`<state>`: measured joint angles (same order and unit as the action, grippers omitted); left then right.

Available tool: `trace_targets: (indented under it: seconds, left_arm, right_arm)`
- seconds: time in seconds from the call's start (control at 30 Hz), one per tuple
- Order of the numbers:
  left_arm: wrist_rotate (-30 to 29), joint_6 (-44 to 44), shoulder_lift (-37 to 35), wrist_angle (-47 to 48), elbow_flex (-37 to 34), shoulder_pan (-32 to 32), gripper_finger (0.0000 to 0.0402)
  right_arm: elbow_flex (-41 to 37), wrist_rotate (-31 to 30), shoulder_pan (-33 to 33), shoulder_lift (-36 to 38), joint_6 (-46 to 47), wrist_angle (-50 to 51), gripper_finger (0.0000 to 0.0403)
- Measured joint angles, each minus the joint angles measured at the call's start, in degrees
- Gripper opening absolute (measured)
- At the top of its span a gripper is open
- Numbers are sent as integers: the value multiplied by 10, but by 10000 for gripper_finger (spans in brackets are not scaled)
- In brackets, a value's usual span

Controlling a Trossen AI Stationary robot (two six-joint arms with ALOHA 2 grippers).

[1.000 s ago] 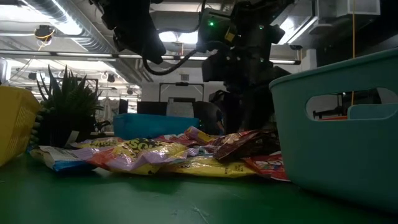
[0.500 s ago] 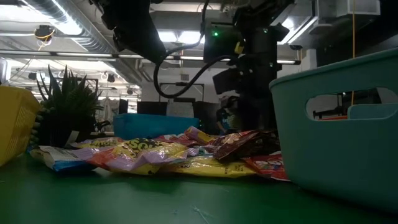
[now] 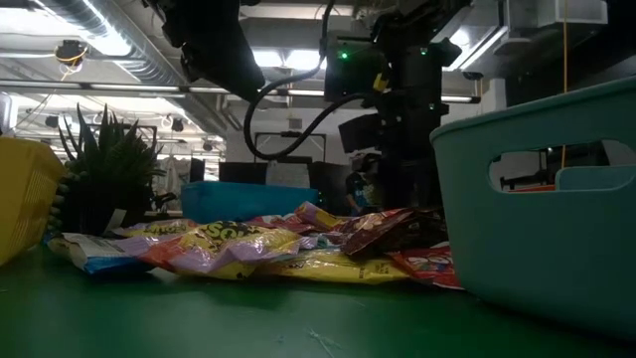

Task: Sort candy
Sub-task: Put the white-blue chocolate into the light blue bin

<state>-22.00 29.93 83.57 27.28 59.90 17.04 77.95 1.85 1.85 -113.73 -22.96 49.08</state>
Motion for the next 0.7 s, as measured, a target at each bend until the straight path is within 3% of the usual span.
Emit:
trace_targets:
  seconds: [0.53, 0.7]
  left_arm:
    - [0, 0, 0, -2, 0, 0, 149]
    - [0, -1, 0, -3, 0, 0, 149]
  right_arm:
    - [2, 2, 0, -18, 0, -12, 247]
    - [2, 3, 0, -19, 0, -9, 205]
